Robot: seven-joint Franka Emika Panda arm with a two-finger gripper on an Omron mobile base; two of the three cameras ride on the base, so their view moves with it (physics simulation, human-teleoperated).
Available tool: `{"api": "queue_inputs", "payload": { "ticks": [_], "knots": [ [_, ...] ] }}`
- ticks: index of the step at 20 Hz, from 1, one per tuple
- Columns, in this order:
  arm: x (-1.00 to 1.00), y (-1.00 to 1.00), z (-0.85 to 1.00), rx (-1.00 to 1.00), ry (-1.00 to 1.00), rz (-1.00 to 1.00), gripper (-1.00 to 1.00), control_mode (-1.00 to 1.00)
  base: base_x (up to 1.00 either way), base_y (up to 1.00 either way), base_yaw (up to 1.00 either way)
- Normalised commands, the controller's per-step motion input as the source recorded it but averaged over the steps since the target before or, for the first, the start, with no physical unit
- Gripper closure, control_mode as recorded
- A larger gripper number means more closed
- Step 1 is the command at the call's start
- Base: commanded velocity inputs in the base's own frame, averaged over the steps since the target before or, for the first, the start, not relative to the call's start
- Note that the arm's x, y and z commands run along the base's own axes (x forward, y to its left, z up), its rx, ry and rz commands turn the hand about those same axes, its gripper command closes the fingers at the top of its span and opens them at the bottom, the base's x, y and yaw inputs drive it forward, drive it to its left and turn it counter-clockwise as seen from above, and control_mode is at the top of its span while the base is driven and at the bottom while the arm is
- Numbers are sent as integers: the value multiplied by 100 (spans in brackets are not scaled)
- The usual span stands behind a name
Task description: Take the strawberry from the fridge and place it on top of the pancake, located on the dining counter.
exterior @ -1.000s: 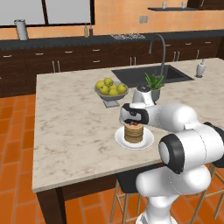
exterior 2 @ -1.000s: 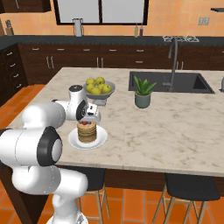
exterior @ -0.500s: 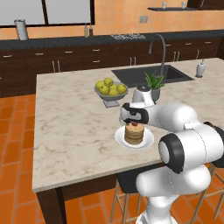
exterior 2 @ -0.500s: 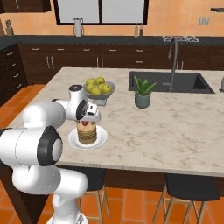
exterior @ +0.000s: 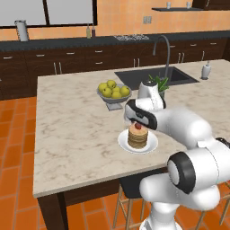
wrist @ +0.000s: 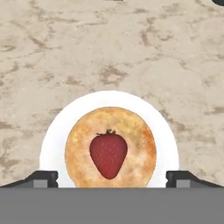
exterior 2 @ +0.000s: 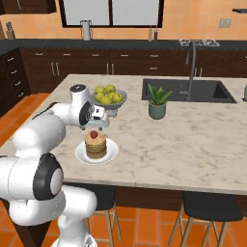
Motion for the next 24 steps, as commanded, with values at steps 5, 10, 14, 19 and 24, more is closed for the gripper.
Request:
{"api": "queue_inputs", "payload": {
  "ticks": [5, 10, 14, 19, 24],
  "knots": [
    [-92, 27, 85, -9, -3, 0, -100, -100, 0, 0, 0],
    [-100, 41, 54, -8, -3, 1, -100, -100, 0, 0, 0],
    [-100, 62, 10, -10, -12, 2, -100, -100, 0, 0, 0],
    [-95, 50, 3, -8, -19, 1, -100, -100, 0, 0, 0],
    [-5, 79, 4, -28, 15, 6, -100, -100, 0, 0, 0]
  ]
}}
